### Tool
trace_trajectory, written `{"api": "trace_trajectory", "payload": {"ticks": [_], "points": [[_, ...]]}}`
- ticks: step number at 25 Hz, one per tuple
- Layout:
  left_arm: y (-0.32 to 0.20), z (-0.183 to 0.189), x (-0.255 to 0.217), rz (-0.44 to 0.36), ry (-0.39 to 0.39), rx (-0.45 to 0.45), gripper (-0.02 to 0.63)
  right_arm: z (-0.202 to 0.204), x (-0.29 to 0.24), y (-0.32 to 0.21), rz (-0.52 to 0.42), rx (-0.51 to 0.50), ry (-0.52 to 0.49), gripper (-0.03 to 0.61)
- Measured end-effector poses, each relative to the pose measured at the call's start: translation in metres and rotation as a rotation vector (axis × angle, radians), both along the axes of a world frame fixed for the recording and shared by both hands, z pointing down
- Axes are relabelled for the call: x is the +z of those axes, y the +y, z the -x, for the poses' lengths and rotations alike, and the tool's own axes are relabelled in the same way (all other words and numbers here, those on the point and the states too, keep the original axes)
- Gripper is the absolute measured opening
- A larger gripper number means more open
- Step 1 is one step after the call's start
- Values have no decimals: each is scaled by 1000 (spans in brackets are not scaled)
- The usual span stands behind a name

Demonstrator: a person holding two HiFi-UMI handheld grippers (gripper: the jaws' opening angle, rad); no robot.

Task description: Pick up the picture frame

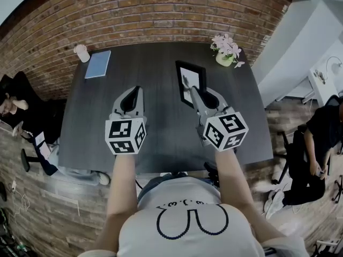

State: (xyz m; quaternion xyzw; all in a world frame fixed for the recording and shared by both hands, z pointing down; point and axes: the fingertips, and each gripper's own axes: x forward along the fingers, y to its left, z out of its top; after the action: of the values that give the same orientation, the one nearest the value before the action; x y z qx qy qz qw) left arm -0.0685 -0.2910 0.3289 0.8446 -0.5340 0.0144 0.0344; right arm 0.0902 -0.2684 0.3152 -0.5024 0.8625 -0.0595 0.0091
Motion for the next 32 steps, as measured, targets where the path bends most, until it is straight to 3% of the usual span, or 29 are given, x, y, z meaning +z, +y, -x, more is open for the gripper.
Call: {"api": "trace_trajectory", "payload": {"ticks": [4,12,25,32], "points": [[-2,-3,-19,-59,-16,1,-2,0,-23,0,-96,35,78,20],[-7,-8,-61,-176,-30,-10,-2,-6,-61,-2,-207,90,135,20],[-3,-12,-97,-266,-54,-21,-2,-35,-95,2,-279,220,136,20],[-1,-7,-105,-283,-54,-36,-2,-38,-98,4,-296,234,164,20]]}}
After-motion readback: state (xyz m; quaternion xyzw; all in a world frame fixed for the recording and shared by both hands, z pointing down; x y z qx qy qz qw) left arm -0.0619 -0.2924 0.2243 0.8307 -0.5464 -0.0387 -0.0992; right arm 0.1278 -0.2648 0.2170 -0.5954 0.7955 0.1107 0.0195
